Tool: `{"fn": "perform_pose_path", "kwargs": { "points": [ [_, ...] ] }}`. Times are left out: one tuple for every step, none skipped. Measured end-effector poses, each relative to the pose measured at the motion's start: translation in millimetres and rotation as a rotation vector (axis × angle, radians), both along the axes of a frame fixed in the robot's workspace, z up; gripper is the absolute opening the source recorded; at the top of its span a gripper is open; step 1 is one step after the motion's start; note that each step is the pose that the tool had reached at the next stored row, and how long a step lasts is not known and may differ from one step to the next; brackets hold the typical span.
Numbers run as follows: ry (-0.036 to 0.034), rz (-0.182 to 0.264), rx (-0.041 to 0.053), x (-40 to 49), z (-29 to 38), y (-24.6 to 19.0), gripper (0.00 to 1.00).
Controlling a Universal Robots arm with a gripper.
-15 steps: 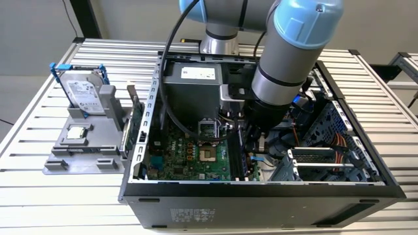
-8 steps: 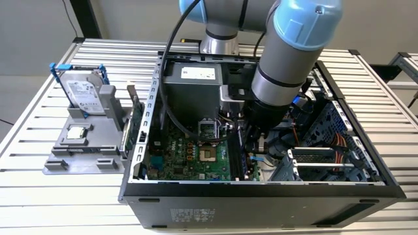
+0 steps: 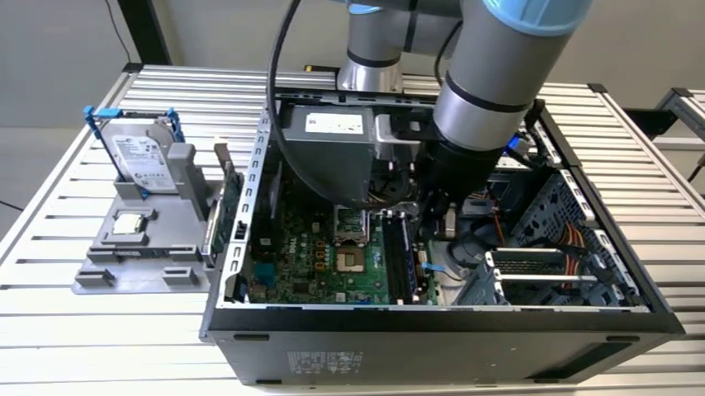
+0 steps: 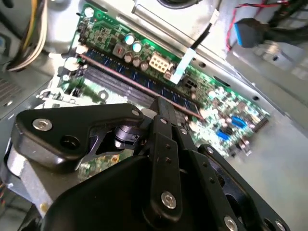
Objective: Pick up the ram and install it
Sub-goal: 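Press down the ram until it locks into place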
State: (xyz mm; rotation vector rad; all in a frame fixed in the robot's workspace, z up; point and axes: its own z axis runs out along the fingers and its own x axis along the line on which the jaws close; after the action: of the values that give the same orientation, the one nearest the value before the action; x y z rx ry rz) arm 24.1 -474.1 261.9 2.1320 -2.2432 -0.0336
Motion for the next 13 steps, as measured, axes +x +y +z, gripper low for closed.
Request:
{"fn": "perform_pose_path", "kwargs": {
  "points": [
    [-0.0001,0.000,0.0003,0.0,4.6,0.0,0.00],
    [0.0000,0.000,0.0001,0.0,9.1,0.0,0.00],
    [0.0000,0.000,0.0001,0.0,13.6,0.0,0.00],
    [0.0000,0.000,0.0002,0.0,18.2,0.0,0.00],
    [0.0000,0.000,0.0001,0.0,22.7,0.0,0.00],
    [0.0000,0.000,0.0001,0.1,27.5,0.0,0.00],
    [0.0000,0.000,0.0001,0.0,31.8,0.0,0.00],
    [0.0000,0.000,-0.0001,0.1,34.2,0.0,0.00],
    [-0.0005,0.000,0.0001,0.1,34.1,0.0,0.00],
    [-0.0005,0.000,0.0002,0.1,34.1,0.0,0.00],
    [-0.0006,0.000,0.0002,0.1,34.1,0.0,0.00],
    [-0.0006,0.000,0.0002,0.1,34.1,0.0,0.00],
    [-0.0007,0.000,0.0002,0.1,34.1,0.0,0.00]
  ]
}}
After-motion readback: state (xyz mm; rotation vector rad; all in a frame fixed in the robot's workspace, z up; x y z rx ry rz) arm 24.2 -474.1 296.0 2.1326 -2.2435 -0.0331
